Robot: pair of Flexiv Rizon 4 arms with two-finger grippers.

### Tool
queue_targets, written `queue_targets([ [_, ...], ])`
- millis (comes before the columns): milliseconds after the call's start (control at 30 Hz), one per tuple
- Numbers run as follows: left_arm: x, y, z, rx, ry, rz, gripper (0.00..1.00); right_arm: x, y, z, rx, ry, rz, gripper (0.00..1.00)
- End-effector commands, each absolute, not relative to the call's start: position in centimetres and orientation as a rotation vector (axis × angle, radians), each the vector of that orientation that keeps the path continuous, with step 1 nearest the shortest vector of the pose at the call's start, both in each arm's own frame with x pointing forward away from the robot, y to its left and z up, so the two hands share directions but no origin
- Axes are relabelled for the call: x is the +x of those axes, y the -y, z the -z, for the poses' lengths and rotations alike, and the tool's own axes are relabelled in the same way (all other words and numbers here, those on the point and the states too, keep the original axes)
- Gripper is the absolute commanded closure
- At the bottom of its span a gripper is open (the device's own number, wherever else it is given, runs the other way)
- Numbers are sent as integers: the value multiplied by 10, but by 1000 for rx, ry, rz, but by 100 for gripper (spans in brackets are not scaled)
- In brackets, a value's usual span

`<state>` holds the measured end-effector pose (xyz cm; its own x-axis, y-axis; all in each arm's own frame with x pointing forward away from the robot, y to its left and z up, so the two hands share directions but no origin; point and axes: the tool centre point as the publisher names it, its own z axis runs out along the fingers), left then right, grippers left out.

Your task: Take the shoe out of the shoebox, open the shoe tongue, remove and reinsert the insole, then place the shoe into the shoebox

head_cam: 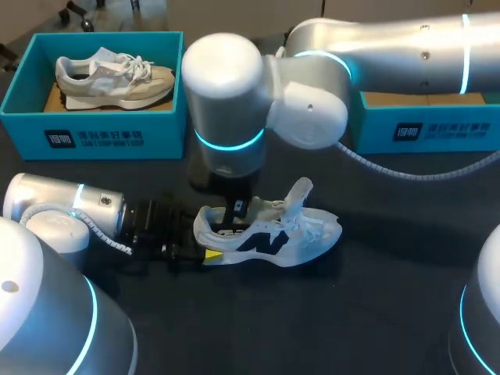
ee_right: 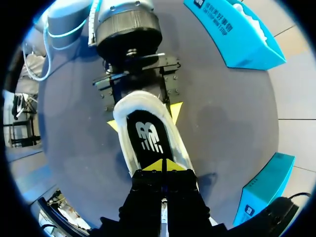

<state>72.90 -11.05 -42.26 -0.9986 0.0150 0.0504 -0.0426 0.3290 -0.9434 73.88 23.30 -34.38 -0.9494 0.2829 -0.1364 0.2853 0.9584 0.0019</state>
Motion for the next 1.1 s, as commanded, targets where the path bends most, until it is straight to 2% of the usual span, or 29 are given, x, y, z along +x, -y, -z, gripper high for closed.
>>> queue_targets([
  [33, 731, 110, 424, 25, 2519, -1790, 100, 737, -227, 354, 421, -2968, 32, 100],
  [600, 731, 110, 424, 25, 2519, -1790, 100, 712, -223, 368, 447, -3013, 37, 100],
  [833, 731, 110, 424, 25, 2519, -1790, 100, 724, -220, 373, 438, -2987, 62, 100],
  [900, 731, 110, 424, 25, 2519, -1790, 100, 729, -222, 373, 427, -2983, 57, 95],
  [1000, 731, 110, 424, 25, 2519, -1790, 100, 734, -223, 373, 410, -2983, 50, 99],
  [1100, 731, 110, 424, 25, 2519, -1790, 100, 738, -224, 374, 398, -2984, 44, 96],
])
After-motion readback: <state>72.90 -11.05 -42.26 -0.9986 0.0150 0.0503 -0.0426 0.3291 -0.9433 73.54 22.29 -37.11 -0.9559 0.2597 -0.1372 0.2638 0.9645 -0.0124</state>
